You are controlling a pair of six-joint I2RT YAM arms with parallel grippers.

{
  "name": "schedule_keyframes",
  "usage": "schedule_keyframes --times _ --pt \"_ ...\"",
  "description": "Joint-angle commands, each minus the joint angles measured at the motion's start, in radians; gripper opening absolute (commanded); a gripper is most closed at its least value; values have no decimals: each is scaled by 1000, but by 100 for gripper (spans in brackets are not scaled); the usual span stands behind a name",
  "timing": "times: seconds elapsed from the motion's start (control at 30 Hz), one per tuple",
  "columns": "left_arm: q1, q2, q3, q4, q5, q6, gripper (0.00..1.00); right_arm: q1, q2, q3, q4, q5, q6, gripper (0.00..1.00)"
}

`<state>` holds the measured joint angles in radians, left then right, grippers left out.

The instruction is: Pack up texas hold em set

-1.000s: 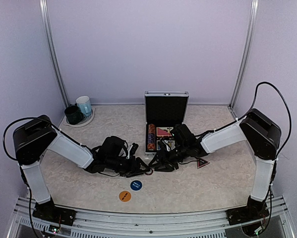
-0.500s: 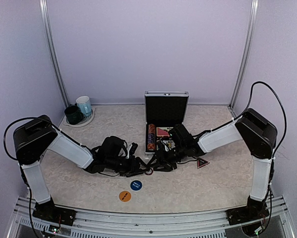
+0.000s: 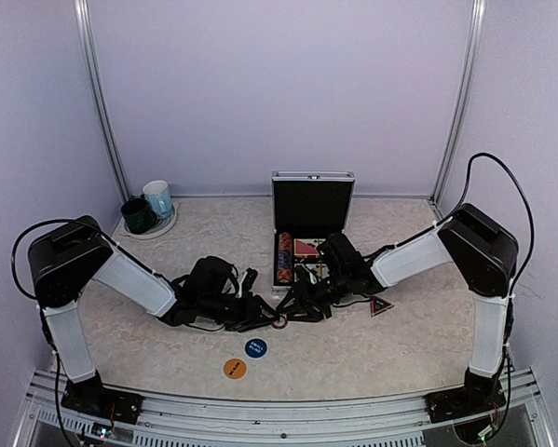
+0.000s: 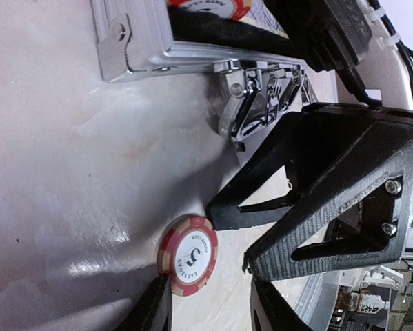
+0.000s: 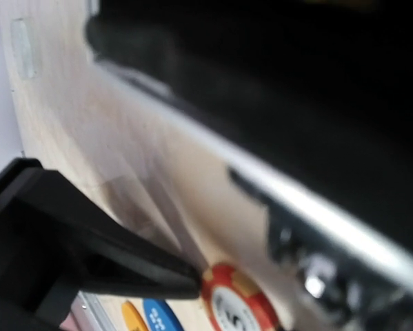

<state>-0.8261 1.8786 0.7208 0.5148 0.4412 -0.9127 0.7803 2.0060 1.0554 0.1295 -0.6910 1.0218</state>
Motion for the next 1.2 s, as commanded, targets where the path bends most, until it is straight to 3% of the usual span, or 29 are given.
schedule_keyframes --times 0.0,0.47,0.77,0.9,1.17 --pt "4 71 -23 -113 -46 0 41 1 36 -15 65 -66 38 42" --pt "2 77 -33 -100 -33 6 49 2 -6 -73 308 -182 168 42" --pt "1 70 -46 -85 -24 3 50 1 -11 -84 373 -211 205 41" --pt "2 62 -55 -87 -25 5 54 2 -58 -62 203 -129 111 41" --pt "10 -22 -88 -136 -70 15 85 1 -145 33 -301 166 -214 43"
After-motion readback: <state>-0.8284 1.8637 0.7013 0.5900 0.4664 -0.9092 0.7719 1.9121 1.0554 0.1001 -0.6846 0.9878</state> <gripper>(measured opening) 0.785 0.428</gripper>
